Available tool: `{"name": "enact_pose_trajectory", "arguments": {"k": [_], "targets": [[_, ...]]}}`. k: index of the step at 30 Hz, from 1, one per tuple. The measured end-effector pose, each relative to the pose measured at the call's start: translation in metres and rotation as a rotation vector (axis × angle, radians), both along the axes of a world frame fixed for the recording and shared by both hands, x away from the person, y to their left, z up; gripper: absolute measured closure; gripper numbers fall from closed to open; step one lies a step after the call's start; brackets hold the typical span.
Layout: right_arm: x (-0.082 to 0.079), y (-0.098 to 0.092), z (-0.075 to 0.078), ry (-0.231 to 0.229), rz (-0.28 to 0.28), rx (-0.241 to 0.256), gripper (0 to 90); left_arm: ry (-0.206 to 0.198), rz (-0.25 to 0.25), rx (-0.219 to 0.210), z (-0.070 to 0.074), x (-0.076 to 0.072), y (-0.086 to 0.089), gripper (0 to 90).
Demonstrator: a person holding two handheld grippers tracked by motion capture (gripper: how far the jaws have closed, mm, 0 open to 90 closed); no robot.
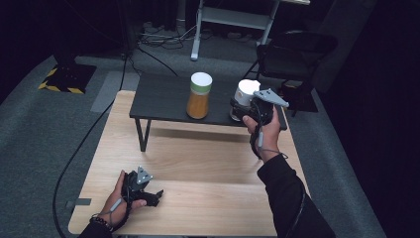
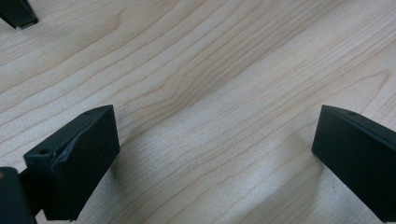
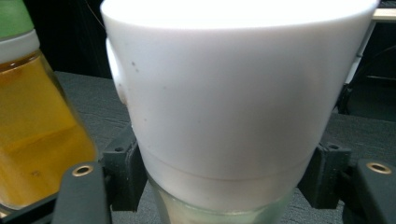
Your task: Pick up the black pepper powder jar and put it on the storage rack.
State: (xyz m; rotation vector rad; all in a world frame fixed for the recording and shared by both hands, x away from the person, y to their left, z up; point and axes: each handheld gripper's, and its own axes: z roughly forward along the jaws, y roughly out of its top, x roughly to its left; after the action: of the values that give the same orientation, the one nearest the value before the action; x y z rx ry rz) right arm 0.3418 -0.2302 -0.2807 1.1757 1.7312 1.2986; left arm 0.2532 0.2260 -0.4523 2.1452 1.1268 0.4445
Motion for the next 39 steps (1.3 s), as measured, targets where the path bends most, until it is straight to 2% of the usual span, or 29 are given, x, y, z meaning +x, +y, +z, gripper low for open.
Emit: {"name": "enact_pose_trajectory", "arguments": {"k": [14, 22, 25, 28, 34, 39], "targets": [[0.0, 0.003, -0.004, -0.018, -0.012, -0.006, 28.6, 0.0, 0.0, 0.0, 0.0, 0.0, 0.0, 0.8], [-0.001, 0.003, -0.007, -0.018, -0.008, -0.026, 14.6, -0.001, -0.001, 0.001, 0.0, 0.0, 0.0, 0.8], [-0.002, 0.002, -0.011, -0.033, -0.008, -0.024, 6.4, 0.0, 0.0, 0.0, 0.0, 0.0, 0.0, 0.8], [-0.006, 0.003, -0.015, -0.062, -0.015, -0.031, 4.0, 0.0, 0.0, 0.0, 0.0, 0.0, 0.0, 0.8], [-0.013, 0.008, -0.017, -0.085, -0.009, -0.089, 4.0, -0.001, -0.001, 0.001, 0.0, 0.0, 0.0, 0.8], [-0.022, 0.012, -0.02, -0.112, -0.026, -0.138, 4.0, -0.001, -0.001, 0.001, 0.0, 0.0, 0.0, 0.8]]}}
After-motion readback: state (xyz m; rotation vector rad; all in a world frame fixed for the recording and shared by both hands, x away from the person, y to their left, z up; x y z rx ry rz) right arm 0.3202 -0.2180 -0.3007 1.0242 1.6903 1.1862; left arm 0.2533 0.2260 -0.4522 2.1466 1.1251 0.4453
